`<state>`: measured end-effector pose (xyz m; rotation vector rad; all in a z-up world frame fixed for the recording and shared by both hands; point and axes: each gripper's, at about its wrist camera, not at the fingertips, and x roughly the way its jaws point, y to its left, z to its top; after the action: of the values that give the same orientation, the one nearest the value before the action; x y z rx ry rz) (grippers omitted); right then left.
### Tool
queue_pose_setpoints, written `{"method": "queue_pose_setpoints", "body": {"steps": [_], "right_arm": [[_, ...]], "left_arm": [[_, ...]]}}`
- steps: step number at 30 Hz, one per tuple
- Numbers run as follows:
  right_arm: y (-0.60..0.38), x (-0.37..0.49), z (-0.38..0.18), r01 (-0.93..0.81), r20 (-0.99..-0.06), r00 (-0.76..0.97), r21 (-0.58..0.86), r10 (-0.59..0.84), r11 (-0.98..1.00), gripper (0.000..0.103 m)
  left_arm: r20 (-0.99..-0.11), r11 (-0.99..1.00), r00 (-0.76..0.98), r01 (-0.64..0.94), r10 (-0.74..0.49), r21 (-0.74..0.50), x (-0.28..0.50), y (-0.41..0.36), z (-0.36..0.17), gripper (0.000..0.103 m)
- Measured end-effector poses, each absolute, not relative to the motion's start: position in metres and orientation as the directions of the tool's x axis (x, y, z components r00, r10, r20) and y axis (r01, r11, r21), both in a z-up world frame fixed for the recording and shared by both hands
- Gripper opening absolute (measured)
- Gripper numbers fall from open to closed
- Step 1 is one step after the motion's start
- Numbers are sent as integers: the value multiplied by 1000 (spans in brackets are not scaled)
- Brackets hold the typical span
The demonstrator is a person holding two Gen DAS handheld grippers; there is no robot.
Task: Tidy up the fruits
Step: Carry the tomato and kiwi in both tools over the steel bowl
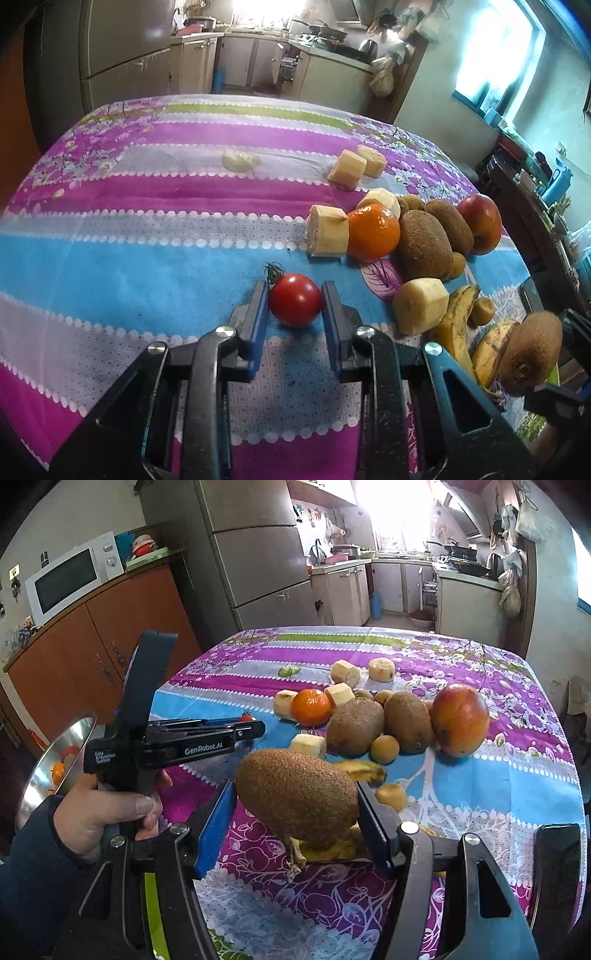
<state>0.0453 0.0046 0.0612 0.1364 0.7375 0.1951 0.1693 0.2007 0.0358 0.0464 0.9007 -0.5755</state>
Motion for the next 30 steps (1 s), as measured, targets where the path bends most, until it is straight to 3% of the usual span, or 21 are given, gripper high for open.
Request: {"method": "queue_pose_setpoints", "body": {"steps": [7,18,25,30], "right_arm": [[3,42,71,-127,-632,743,185,217,974,68],[31,21,134,-188,-532,815,132,229,973,68],[98,18,184,-332,-463,819,99,339,938,68],[171,26,202,-472,-461,764,79,452,878,68]], "left_arm": [[-713,842,513,499,-478,-205,153,204,58,28],[-537,833,657,525,-529,-177,71,263,165,29],[-459,902,779,406,-427,-150,29,362,207,29],[-459,948,830,288,-319,-137,11,432,211,29]]}}
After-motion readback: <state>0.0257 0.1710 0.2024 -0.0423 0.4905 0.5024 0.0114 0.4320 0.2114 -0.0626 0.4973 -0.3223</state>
